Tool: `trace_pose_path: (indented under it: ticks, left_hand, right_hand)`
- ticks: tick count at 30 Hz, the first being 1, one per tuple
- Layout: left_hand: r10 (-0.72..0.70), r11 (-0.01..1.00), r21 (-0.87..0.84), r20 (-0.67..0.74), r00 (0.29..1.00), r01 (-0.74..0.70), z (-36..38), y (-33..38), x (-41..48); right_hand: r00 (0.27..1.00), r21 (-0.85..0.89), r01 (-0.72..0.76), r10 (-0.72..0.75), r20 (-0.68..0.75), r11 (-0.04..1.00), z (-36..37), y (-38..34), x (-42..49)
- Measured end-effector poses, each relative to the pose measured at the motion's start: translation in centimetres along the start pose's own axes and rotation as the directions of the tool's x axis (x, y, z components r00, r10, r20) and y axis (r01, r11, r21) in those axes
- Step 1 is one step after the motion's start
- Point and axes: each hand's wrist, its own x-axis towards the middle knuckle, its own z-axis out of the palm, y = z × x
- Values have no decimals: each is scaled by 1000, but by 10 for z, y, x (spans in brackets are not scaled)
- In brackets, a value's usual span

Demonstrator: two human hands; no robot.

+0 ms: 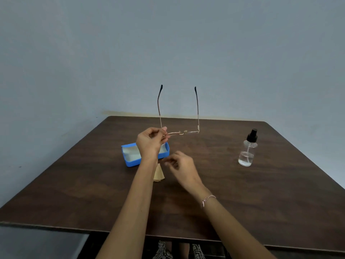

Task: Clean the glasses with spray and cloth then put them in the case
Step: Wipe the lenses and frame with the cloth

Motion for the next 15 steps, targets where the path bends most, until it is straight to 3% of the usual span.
trace_pose_path:
  ticks: [8,15]
  left_hand:
    - [30,999,35,-25,999,-29,-18,8,6]
    - [19,999,38,-32,999,-18,-12,5,6]
  right_hand:
    - [927,-199,175,-93,364,964,26,-11,18]
    - [907,-312,278,-141,396,909,27,-9,22]
